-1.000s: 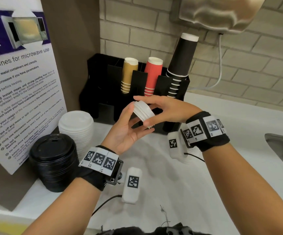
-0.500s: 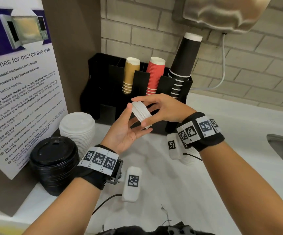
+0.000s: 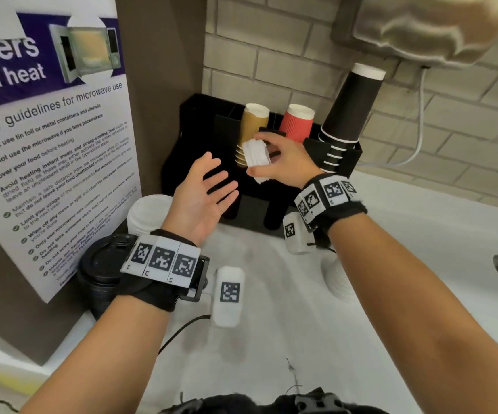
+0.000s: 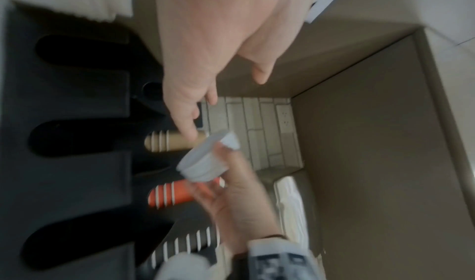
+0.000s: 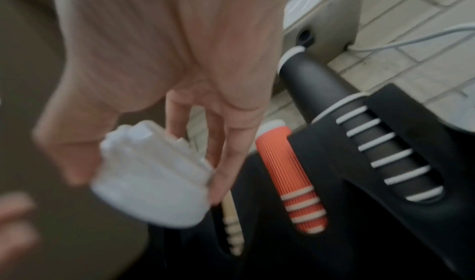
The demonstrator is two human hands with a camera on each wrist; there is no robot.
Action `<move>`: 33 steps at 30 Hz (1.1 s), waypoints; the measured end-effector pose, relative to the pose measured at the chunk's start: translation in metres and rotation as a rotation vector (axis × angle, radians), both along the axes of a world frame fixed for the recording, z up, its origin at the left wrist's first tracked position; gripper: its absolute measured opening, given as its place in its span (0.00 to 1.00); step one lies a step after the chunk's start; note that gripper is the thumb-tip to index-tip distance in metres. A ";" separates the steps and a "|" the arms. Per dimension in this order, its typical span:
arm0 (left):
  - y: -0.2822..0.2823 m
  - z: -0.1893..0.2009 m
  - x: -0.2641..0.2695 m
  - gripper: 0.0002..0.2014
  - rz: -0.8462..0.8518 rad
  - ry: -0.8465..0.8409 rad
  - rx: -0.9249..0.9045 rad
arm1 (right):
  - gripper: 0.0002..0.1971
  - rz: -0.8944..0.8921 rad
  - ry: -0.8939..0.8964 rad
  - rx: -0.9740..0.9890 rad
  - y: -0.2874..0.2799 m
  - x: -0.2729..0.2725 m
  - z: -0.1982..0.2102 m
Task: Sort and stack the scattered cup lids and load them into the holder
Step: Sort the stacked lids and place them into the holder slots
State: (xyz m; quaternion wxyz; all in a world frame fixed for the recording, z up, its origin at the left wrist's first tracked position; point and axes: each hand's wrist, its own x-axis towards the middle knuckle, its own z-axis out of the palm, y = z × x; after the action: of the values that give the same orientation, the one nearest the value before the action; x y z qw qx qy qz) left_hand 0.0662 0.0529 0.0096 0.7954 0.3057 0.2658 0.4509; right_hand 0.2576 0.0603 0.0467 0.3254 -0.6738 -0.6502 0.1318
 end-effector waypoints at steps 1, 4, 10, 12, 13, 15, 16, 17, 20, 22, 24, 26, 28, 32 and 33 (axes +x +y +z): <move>0.001 0.002 -0.005 0.16 0.024 -0.004 0.011 | 0.37 -0.031 -0.084 -0.022 0.008 -0.002 -0.008; 0.003 0.007 -0.018 0.11 0.066 -0.012 0.046 | 0.39 -0.096 -0.300 -0.095 0.028 -0.014 -0.034; 0.005 0.005 -0.028 0.08 0.098 0.007 0.060 | 0.43 -0.233 -0.597 -0.153 0.055 -0.036 -0.063; 0.005 0.004 -0.029 0.09 0.094 0.022 0.073 | 0.42 -0.262 -0.709 -0.241 0.063 -0.038 -0.069; 0.004 0.004 -0.029 0.09 0.090 0.030 0.077 | 0.40 -0.254 -0.772 -0.280 0.067 -0.040 -0.073; 0.004 0.004 -0.028 0.09 0.081 0.041 0.081 | 0.36 -0.228 -0.877 -0.352 0.074 -0.045 -0.080; 0.003 0.004 -0.028 0.09 0.078 0.047 0.082 | 0.33 -0.219 -0.902 -0.387 0.076 -0.048 -0.084; 0.003 0.004 -0.027 0.09 0.075 0.054 0.086 | 0.30 -0.207 -0.909 -0.411 0.079 -0.050 -0.088; 0.002 0.004 -0.027 0.09 0.071 0.067 0.097 | 0.22 -0.154 -0.898 -0.452 0.081 -0.051 -0.097; 0.003 0.004 -0.028 0.10 0.074 0.072 0.104 | 0.13 -0.090 -0.891 -0.458 0.080 -0.049 -0.096; 0.003 0.004 -0.028 0.10 0.077 0.075 0.109 | 0.06 -0.040 -0.857 -0.506 0.078 -0.049 -0.091; 0.003 0.003 -0.027 0.10 0.082 0.072 0.112 | 0.08 -0.004 -0.811 -0.574 0.073 -0.050 -0.081; 0.003 0.002 -0.026 0.10 0.085 0.068 0.117 | 0.08 0.016 -0.709 -0.569 0.067 -0.047 -0.068; 0.000 -0.003 -0.017 0.10 0.055 0.074 0.123 | 0.21 -0.046 -0.379 -0.327 0.024 -0.018 -0.029; -0.001 -0.005 -0.013 0.10 0.044 0.080 0.123 | 0.22 -0.094 -0.310 -0.273 0.006 -0.008 -0.021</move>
State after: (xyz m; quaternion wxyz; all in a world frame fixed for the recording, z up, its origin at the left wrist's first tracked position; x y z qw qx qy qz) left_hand 0.0527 0.0517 0.0047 0.7537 0.3656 0.2760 0.4712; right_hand 0.2496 0.0667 0.0257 0.1330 -0.7532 -0.6367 0.0980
